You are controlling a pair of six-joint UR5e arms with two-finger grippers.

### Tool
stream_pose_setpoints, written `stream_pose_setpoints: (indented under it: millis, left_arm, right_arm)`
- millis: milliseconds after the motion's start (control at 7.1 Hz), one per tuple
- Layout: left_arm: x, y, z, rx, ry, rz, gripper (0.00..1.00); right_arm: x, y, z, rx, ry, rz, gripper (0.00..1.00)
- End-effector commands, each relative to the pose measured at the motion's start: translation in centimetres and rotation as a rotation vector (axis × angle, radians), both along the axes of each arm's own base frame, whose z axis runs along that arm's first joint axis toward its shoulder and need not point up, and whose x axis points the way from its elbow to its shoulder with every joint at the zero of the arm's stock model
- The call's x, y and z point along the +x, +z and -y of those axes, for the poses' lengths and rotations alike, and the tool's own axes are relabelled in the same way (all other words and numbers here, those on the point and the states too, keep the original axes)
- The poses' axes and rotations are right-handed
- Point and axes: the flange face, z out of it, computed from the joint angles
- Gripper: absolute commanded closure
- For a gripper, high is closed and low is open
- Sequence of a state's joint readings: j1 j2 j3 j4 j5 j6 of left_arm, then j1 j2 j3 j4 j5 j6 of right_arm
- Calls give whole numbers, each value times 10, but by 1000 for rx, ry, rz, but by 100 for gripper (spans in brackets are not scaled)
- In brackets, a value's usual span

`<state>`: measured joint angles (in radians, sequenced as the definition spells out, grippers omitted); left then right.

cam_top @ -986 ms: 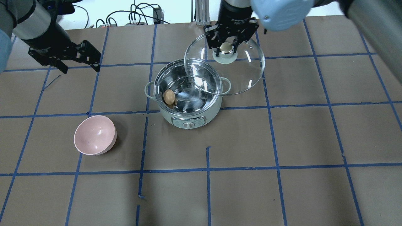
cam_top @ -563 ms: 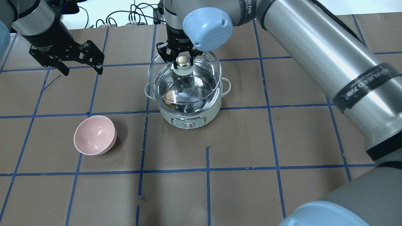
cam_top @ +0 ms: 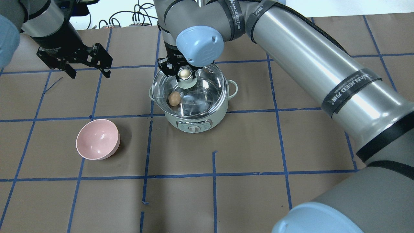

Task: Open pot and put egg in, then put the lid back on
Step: 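Lower the glass lid onto the pot with the right gripper and release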

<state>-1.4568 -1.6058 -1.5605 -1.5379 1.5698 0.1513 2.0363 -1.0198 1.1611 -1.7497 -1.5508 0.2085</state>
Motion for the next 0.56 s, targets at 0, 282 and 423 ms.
stream_pose_setpoints:
  millis: [0, 282, 423]
  left_arm:
    - [-2, -5, 7, -6, 6, -35, 0]
    - [-3, -5, 7, -8, 6, -37, 0]
    - [-3, -5, 6, -7, 6, -37, 0]
  right_arm:
    - [-6, -9, -2, -14, 36, -42, 95]
    - [-6, -18, -3, -42, 37, -17, 95]
    - [-6, -19, -3, -44, 37, -16, 95]
